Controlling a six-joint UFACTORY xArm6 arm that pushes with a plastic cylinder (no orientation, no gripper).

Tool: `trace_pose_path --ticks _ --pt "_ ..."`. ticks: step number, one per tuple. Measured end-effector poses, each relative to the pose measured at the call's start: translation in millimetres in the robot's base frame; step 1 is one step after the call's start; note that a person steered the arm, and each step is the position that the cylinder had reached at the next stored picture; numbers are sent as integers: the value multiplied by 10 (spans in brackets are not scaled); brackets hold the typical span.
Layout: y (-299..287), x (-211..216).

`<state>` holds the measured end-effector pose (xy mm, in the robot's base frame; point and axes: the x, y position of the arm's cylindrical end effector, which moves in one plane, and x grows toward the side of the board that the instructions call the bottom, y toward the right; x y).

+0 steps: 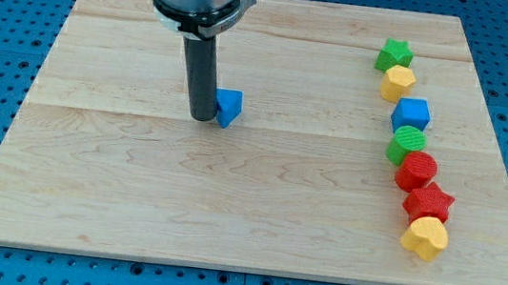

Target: Move the blue triangle in a vertical line above the green star

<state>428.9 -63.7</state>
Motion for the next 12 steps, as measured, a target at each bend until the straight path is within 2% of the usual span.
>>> trace_pose_path --ticks 2,5,6,7,8,9,10,12 --pt "458 -44" --pt "1575 -854" --pt "1410 -1185" --pt "720 -1128" --pt "437 -1188" --pt "577 -1494" --pt "861 -1625" --pt "953 -2003"
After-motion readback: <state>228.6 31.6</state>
